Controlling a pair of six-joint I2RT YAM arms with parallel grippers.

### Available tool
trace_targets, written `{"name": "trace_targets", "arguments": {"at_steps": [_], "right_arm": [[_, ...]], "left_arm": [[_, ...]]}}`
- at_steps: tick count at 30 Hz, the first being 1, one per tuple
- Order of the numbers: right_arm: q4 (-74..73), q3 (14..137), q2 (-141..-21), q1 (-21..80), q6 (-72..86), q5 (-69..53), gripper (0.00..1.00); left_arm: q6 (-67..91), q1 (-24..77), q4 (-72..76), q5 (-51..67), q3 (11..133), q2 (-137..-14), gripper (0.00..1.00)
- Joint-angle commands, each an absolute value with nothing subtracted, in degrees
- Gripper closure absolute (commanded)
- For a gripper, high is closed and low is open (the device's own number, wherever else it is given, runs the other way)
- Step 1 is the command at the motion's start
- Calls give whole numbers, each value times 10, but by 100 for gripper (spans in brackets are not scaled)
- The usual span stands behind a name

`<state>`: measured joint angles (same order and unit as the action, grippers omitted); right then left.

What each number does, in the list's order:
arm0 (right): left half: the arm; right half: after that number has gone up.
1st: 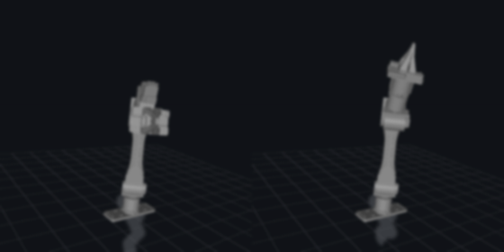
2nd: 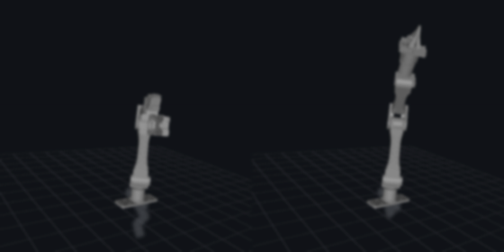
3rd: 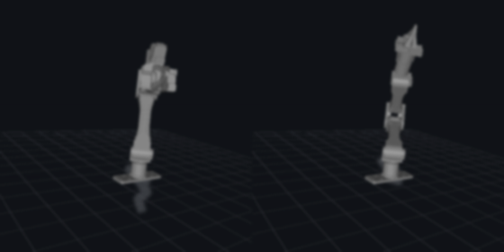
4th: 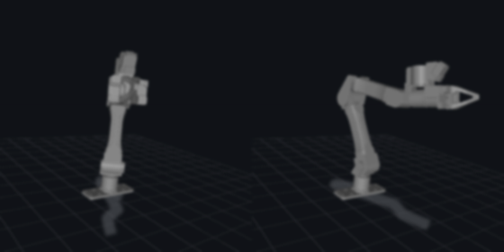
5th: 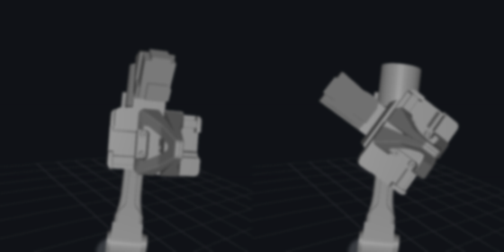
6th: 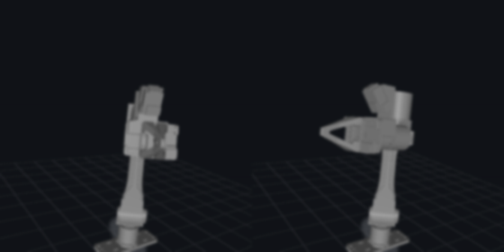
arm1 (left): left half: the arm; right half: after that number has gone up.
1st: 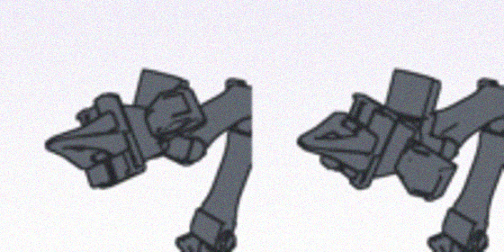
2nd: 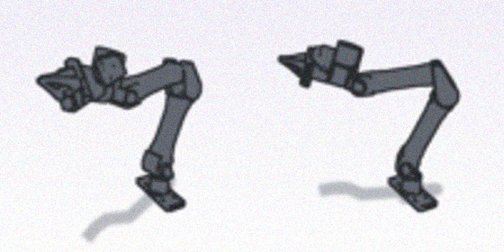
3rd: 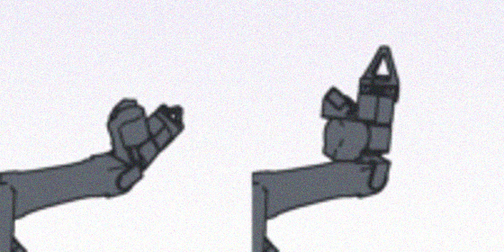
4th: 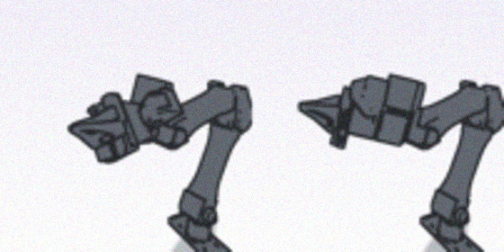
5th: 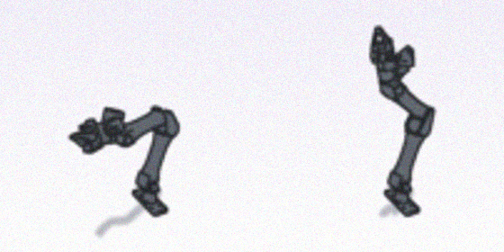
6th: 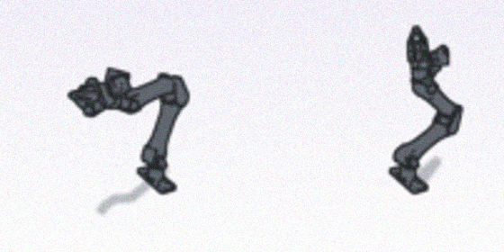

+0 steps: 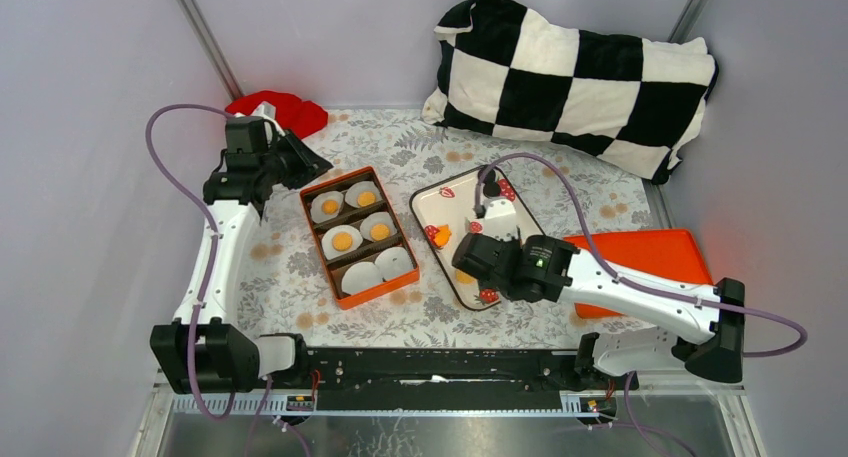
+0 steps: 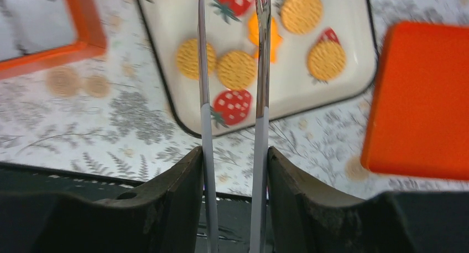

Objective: Pack the cookies

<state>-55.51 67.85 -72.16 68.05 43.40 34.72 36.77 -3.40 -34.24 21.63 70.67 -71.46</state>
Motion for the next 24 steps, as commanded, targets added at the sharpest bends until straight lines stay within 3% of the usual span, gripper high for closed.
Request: {"name": "trace_targets", "arguments": {"at_steps": [1, 9, 24], "right_arm": [[-644, 648, -688, 659, 556, 392, 51], [-599, 557, -642, 616, 574, 343, 52], [-546, 548, -671, 572, 543, 329, 46]], "left_arm": [[376, -7, -324, 217, 726, -720, 73], [380, -2, -319, 212, 728, -721, 73], [375, -2, -317, 210, 722, -729, 73]]}}
